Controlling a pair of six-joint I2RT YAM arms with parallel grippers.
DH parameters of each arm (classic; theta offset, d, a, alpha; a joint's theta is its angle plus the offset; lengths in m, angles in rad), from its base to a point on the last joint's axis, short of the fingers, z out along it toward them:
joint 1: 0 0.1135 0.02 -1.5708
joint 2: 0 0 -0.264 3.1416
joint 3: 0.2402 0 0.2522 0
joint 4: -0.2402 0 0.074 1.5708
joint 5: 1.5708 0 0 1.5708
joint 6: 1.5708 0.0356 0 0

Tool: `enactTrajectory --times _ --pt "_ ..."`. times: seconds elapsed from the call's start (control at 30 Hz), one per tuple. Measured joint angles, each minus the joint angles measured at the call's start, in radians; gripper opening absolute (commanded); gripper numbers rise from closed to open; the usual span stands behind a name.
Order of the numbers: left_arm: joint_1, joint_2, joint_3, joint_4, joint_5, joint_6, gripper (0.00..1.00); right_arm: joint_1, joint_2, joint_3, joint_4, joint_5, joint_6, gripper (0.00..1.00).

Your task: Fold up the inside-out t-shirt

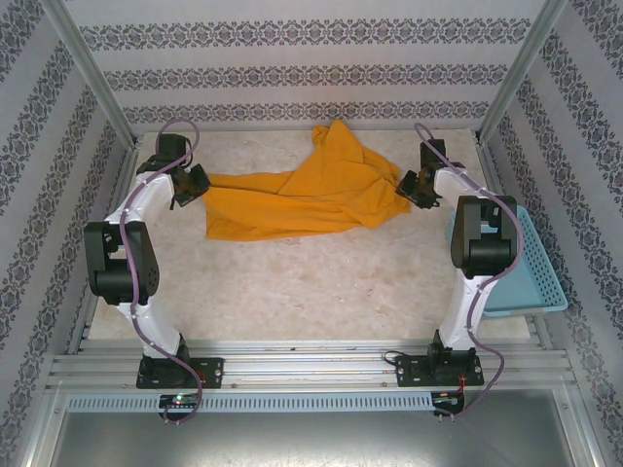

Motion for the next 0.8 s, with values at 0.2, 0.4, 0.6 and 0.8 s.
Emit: enactTrajectory --times 0.2,0.4,0.6,0.8 --pt "0.0 0.0 0.0 0.0 0.0 0.0 0.0 0.018 0.0 0.022 -0.026 0.041 -0.023 0.15" --pt "0.0 0.0 -0.001 0.0 0.0 0.0 0.0 0.018 -0.005 0.021 -0.056 0.092 -0.032 0.08" --pt "0.0 -0.027 -0.032 -0.003 0.014 0.003 0.0 0.037 -0.146 -0.055 -0.102 0.176 -0.049 0.05" --pt "0.0 -0.283 -0.219 -0.013 0.034 0.002 0.0 0.064 -0.497 -0.243 -0.128 0.19 -0.048 0.03"
